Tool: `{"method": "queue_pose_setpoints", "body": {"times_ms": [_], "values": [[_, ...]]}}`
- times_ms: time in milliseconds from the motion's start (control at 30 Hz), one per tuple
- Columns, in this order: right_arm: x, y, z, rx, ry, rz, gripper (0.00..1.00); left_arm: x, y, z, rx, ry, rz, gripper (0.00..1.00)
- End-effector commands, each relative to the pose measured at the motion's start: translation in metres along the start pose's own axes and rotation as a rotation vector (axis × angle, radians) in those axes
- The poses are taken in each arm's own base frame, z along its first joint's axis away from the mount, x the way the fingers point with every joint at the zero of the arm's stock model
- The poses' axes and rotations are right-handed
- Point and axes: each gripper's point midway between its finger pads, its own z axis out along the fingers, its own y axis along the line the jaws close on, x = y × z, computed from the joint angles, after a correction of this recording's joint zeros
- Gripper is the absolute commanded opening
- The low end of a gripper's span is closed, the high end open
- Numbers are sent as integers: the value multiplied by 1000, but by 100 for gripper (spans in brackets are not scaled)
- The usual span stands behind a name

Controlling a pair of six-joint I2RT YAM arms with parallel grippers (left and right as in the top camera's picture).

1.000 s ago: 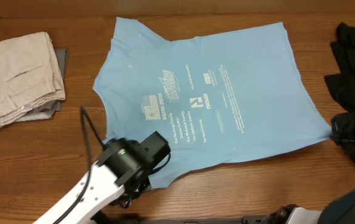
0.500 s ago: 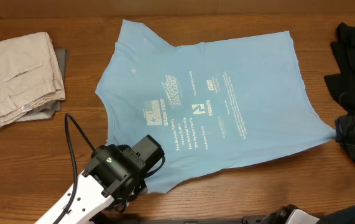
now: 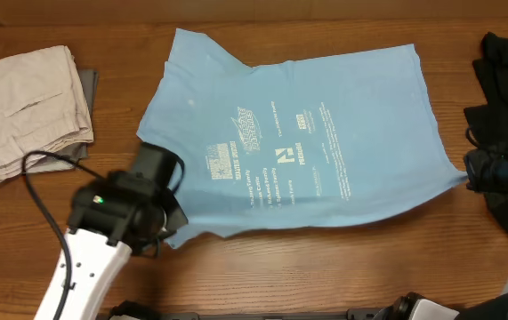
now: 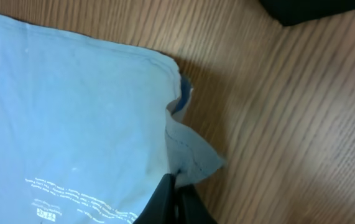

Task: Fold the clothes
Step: 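Fold the bottom hem upward toward the collar with both grippers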

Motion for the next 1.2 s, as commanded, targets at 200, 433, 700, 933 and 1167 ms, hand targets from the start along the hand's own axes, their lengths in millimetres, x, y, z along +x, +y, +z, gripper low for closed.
{"method": "queue_pose_setpoints", "body": {"times_ms": [200, 433, 700, 933, 1167], "values": [[-20, 36, -3, -30, -17, -35, 4, -42, -31, -19, 29, -47, 148, 4], [-22, 61, 5, -45, -12, -78, 4, -82, -40, -21, -62, -129, 163, 4], [-19, 79, 20, -63, -12, -114, 4, -121, -49, -29, -66, -227, 118, 4], [-29, 95, 40, -89, -33, -123, 4, -139, -58, -9, -75, -230, 120, 4], [-31, 112, 74, -95, -30, -150, 4, -151, -68, 33, -131, -182, 128, 4]]}}
